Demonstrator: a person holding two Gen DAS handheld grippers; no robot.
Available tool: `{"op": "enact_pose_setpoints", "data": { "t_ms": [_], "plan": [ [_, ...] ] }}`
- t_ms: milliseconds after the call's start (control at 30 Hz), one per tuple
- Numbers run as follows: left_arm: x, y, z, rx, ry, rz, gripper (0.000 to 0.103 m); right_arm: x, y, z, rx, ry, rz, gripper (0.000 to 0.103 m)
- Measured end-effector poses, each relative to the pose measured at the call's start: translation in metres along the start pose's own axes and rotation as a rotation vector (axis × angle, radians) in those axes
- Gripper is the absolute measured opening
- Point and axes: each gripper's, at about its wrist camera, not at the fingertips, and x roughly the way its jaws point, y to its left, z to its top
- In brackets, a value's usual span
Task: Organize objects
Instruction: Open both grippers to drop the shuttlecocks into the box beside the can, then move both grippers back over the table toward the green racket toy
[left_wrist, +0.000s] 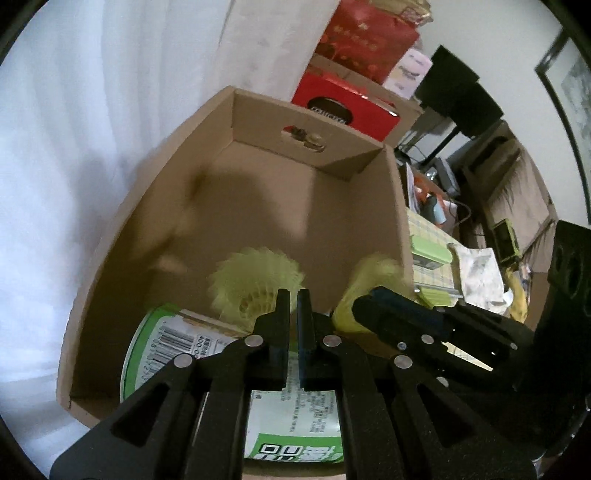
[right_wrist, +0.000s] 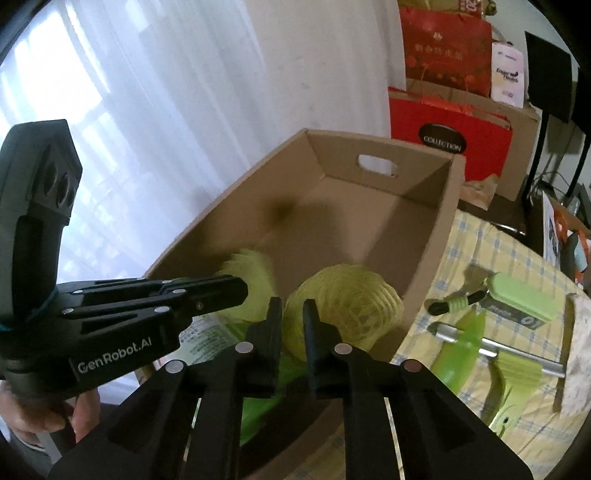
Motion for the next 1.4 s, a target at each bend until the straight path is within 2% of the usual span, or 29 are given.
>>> {"op": "enact_pose_setpoints", "data": {
  "t_ms": [100, 233, 333, 433, 500, 567, 633, 767, 900, 1233, 1400],
  "plan": [
    [-0.003, 0.002, -0.002, -0.001, -0.005, -0.001, 0.002, -0.005, -0.002, -0.001, 0.000, -0.003, -0.008, 0.012],
    [-0.010, -0.001, -0.004, 0.005, -0.016, -0.005, 0.004, -0.016, -0.010, 0.001, 0.018, -0.013, -0.029, 0.022],
    [-0.018, -0.007, -0.004, 0.020, -0.028, -0.007, 0.014, -0.027, -0.014, 0.001, 0.022, -0.027, -0.038, 0.027],
    [-0.027, -0.014, -0.006, 0.038, -0.041, -0.003, 0.035, -0.041, -0.017, -0.002, 0.010, -0.037, -0.058, 0.031],
    [-0.033, -0.019, -0.008, 0.046, -0.057, -0.004, 0.059, -0.048, -0.017, -0.003, 0.003, -0.046, -0.076, 0.040],
    [-0.039, -0.024, -0.010, 0.053, -0.073, -0.008, 0.068, -0.057, -0.019, -0.006, 0.000, -0.056, -0.104, 0.058],
    [-0.042, -0.028, -0.012, 0.060, -0.078, -0.009, 0.072, -0.065, -0.021, -0.009, 0.002, -0.064, -0.131, 0.065],
    [-0.045, -0.037, -0.014, 0.070, -0.077, -0.023, 0.084, -0.076, -0.030, -0.014, 0.018, -0.064, -0.163, 0.076],
    [-0.044, -0.042, -0.017, 0.062, -0.068, -0.044, 0.100, -0.087, -0.044, -0.020, 0.052, -0.065, -0.186, 0.081],
    [-0.027, -0.065, -0.024, 0.045, -0.016, -0.105, 0.103, -0.116, -0.090, -0.046, 0.143, -0.061, -0.273, 0.088],
    [-0.021, -0.090, -0.031, 0.098, 0.005, -0.074, 0.103, -0.128, -0.107, -0.061, 0.172, -0.066, -0.320, 0.088]
  ]
}}
